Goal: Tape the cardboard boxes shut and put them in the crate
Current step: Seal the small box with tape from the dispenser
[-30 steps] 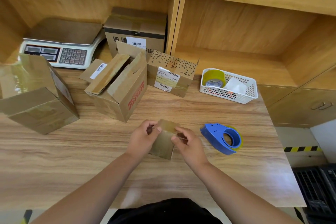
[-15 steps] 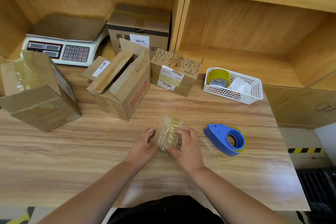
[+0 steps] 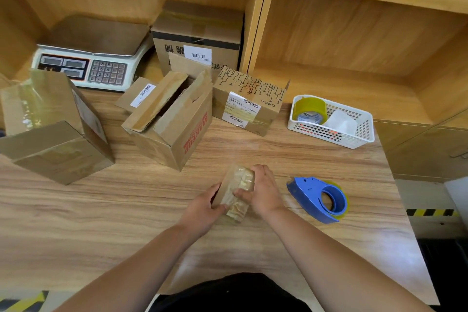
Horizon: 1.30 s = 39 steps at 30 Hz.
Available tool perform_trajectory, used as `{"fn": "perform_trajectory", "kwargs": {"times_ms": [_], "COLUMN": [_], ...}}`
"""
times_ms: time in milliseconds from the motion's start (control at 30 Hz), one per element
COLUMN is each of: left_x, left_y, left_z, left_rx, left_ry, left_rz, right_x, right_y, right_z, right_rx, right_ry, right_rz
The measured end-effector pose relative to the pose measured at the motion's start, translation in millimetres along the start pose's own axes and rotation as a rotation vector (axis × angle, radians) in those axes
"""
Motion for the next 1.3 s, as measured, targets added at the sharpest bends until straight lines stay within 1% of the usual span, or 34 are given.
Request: {"fn": "perform_trajectory", "kwargs": {"times_ms": [100, 167, 333, 400, 467, 533, 600, 700, 833, 967, 1067, 1300], "left_x": [3, 6, 11, 12, 13, 15, 17, 21, 21, 22, 23, 24], "left_y": [-5, -9, -16, -14, -8, -1, 7, 14, 16, 17, 18, 19], "left_z": [-4, -8, -9, -9, -12, -17, -20, -24, -27, -31, -30, -27], "left_rx": [-0.002, 0.007, 0.031, 0.011, -0.012, -0.059, -0.078, -0.072, -0.059, -0.134, -0.138, -0.124], "left_ry": [0.014, 0.009, -0.077, -0.103, -0.122, -0.169, -0.236, -0.302, -0.360, -0.394, -0.389, -0.393], "left_rz": [0.034, 0.006, -0.200, -0.248, -0.270, -0.255, -0.244, -0.268, -0.309, -0.356, -0.358, -0.349], "right_x": [4, 3, -15, -21, -23, -19, -15, -10, -7, -6, -4, -5], "right_y": [-6, -7, -2, 4, 9, 13, 17, 20, 22, 22, 23, 16], "right_z": [-2, -3, -11, -14, -10, -2, 7, 11, 9, 6, 0, -7], "right_rx": [0.029, 0.040, 0.020, 0.061, 0.105, 0.111, 0.096, 0.030, -0.057, -0.035, -0.039, 0.155], "right_ry": [0.023, 0.039, 0.182, 0.224, 0.251, 0.287, 0.340, 0.409, 0.419, 0.401, 0.385, 0.374], "right_rz": [-0.067, -0.097, -0.180, -0.196, -0.183, -0.143, -0.110, -0.103, -0.114, -0.117, -0.124, -0.132]}}
Point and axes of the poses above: each hand's wrist, its own x-axis towards the middle knuckle, its own y-axis out of the palm, z = x × y, the point moved 1 cm from there along x, towards the middle knuckle, and after that the axes turned 11 degrees about x, right-handed, at the moved point
